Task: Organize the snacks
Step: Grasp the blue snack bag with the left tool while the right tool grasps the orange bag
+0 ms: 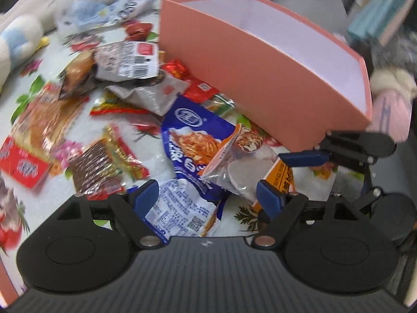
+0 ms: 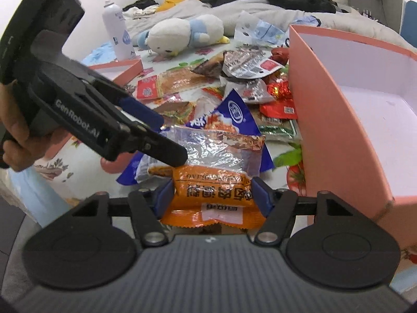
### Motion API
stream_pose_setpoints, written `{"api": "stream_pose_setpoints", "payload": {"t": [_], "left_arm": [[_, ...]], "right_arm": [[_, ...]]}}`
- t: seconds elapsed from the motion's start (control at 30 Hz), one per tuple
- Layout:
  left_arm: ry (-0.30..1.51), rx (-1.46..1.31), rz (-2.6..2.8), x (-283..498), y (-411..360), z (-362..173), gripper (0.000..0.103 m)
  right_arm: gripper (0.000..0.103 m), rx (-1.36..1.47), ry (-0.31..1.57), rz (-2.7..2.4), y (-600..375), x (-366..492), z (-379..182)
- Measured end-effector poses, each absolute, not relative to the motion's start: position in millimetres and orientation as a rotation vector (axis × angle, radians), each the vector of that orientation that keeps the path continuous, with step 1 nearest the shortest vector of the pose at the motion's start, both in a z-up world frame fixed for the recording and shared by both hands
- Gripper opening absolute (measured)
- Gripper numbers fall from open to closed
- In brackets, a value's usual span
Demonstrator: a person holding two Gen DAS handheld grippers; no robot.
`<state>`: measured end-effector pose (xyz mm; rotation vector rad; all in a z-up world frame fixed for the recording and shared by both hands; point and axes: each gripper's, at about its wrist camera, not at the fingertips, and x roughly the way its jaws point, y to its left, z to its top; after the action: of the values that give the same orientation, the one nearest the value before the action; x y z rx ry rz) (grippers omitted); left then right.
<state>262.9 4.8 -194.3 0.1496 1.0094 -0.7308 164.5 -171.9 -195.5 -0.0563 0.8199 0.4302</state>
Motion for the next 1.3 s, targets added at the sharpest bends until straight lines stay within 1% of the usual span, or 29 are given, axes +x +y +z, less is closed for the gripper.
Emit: {"api": "stream_pose_setpoints", "payload": {"t": [0.13, 0.3, 0.37, 0.47, 0.67, 0.8, 0.87, 0.9, 0.93, 1.0, 1.13, 1.3], "left_arm": [[0.995, 0.213, -0.767, 256.5, -0.2, -192.1, 0.085], [1.002, 0.298, -0.79, 249.2, 7.4, -186.1, 0.086], [0.988, 0.303, -0.764, 246.3, 15.9, -184.1, 0.088], [0.975, 0.299, -0.725, 247.3, 19.7, -187.3, 0.088], [0.94, 0.355, -0.703, 246.6, -7.6, -204.5, 0.087], [0.933, 0.452, -0.646, 243.4, -27.3, -221.7, 0.082], [0.92, 0.429, -0.629, 242.3, -26.3, -222.2, 0.077], [0.91, 0.416, -0.613, 241.2, -24.9, -221.1, 0.064], [0.901, 0.414, -0.586, 239.9, -23.8, -219.8, 0.06], [0.895, 0.376, -0.563, 237.4, -20.3, -218.2, 0.055], [0.885, 0.308, -0.483, 230.4, -14.9, -217.1, 0.051], [0.912, 0.226, -0.351, 221.0, -8.7, -210.7, 0.048]], "right_arm": [[0.066, -0.018, 0.843, 0.437, -176.6, 161.9, -195.1], [0.066, 0.119, 0.866, 0.425, -190.8, 168.0, -194.7], [0.066, 0.146, 0.873, 0.414, -192.0, 170.3, -195.0], [0.066, 0.16, 0.87, 0.405, -191.4, 172.7, -193.2], [0.066, 0.172, 0.872, 0.396, -192.8, 172.9, -190.8], [0.066, 0.168, 0.869, 0.39, -193.0, 171.6, -187.9], [0.066, 0.158, 0.87, 0.382, -193.0, 171.3, -187.5], [0.066, 0.164, 0.869, 0.384, -193.8, 171.4, -187.2], [0.066, 0.177, 0.866, 0.388, -195.0, 171.3, -186.2], [0.066, 0.184, 0.857, 0.387, -195.2, 170.9, -183.0], [0.066, 0.154, 0.829, 0.385, -192.5, 167.0, -177.5], [0.066, 0.12, 0.787, 0.375, -191.0, 160.2, -167.6]]}}
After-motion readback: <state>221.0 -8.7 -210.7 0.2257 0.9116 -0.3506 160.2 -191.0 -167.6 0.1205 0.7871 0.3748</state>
